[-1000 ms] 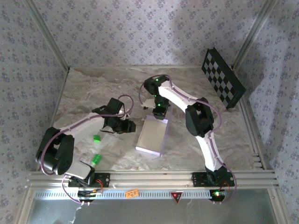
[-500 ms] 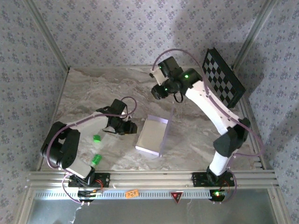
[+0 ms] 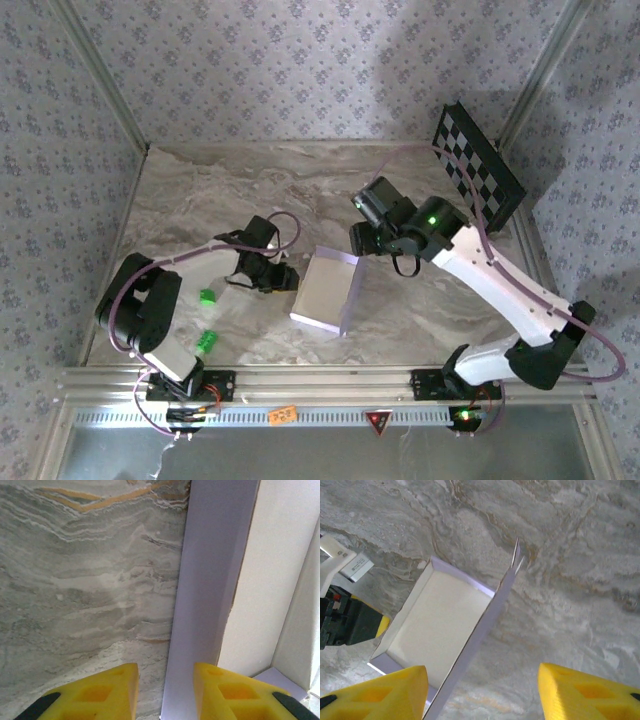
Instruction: Fold the paper box
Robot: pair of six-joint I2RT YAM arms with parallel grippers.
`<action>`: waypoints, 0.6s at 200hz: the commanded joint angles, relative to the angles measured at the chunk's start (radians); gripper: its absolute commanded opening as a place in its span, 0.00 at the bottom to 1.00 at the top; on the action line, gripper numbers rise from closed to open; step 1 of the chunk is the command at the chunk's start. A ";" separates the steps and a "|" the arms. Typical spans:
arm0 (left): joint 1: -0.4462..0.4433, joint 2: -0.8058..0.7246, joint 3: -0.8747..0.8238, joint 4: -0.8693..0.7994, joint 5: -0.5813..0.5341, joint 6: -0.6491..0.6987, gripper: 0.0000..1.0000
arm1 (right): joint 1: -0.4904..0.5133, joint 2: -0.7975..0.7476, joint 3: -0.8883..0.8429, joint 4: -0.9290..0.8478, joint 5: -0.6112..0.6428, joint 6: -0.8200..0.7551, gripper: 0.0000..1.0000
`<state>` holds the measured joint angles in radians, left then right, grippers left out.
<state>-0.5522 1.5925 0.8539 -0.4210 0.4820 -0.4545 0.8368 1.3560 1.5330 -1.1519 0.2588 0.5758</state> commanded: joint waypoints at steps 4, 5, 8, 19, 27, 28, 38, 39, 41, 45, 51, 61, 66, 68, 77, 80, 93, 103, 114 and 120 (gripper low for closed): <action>-0.006 -0.024 0.022 -0.010 -0.031 -0.005 0.36 | 0.033 0.003 -0.056 -0.028 0.023 0.153 0.59; -0.006 -0.026 0.023 -0.011 -0.035 -0.005 0.36 | 0.034 0.003 -0.056 -0.026 0.022 0.154 0.59; -0.006 -0.031 0.027 -0.018 -0.045 -0.006 0.37 | 0.037 0.004 -0.063 -0.021 0.018 0.159 0.59; -0.006 -0.048 0.043 -0.040 -0.075 -0.003 0.38 | 0.042 0.010 -0.084 0.000 0.004 0.168 0.56; -0.008 -0.056 0.057 -0.055 -0.091 0.000 0.40 | 0.042 0.015 -0.097 0.016 -0.010 0.170 0.54; -0.007 -0.057 0.059 -0.056 -0.092 0.000 0.40 | 0.042 0.016 -0.098 0.018 -0.011 0.170 0.54; -0.008 -0.064 0.082 -0.074 -0.102 0.006 0.42 | 0.045 0.023 -0.108 0.033 -0.021 0.173 0.53; -0.008 -0.064 0.083 -0.076 -0.104 0.006 0.42 | 0.045 0.024 -0.109 0.034 -0.022 0.173 0.52; -0.008 -0.065 0.089 -0.079 -0.105 0.008 0.42 | 0.045 0.025 -0.110 0.036 -0.023 0.174 0.52; -0.011 -0.064 0.099 -0.087 -0.111 0.011 0.43 | 0.044 0.029 -0.112 0.038 -0.026 0.174 0.52; -0.016 -0.061 0.116 -0.101 -0.122 0.017 0.44 | 0.044 0.033 -0.111 0.041 -0.030 0.174 0.51; -0.028 -0.051 0.147 -0.121 -0.139 0.028 0.45 | 0.045 0.043 -0.109 0.036 -0.027 0.173 0.49; -0.035 -0.044 0.162 -0.131 -0.146 0.033 0.45 | 0.047 0.045 -0.109 0.035 -0.029 0.174 0.48; -0.038 -0.040 0.168 -0.135 -0.149 0.035 0.45 | 0.046 0.046 -0.109 0.034 -0.029 0.175 0.48; -0.055 -0.021 0.195 -0.151 -0.163 0.040 0.46 | 0.045 0.050 -0.107 0.034 -0.029 0.175 0.46; -0.061 -0.015 0.206 -0.155 -0.167 0.041 0.46 | 0.046 0.051 -0.109 0.034 -0.029 0.174 0.46; -0.089 0.023 0.248 -0.178 -0.192 0.050 0.47 | 0.046 0.051 -0.108 0.032 -0.029 0.174 0.44; -0.111 0.051 0.280 -0.203 -0.218 0.058 0.47 | 0.046 0.051 -0.106 0.030 -0.029 0.174 0.43; -0.134 0.080 0.312 -0.232 -0.257 0.066 0.47 | 0.047 0.049 -0.102 0.026 -0.026 0.178 0.42; -0.144 0.095 0.327 -0.248 -0.280 0.070 0.47 | 0.046 0.047 -0.101 0.025 -0.024 0.178 0.41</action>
<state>-0.6571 1.6268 1.1191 -0.5591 0.2977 -0.4194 0.8761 1.4067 1.4273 -1.1095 0.2279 0.7273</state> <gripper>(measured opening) 0.472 0.423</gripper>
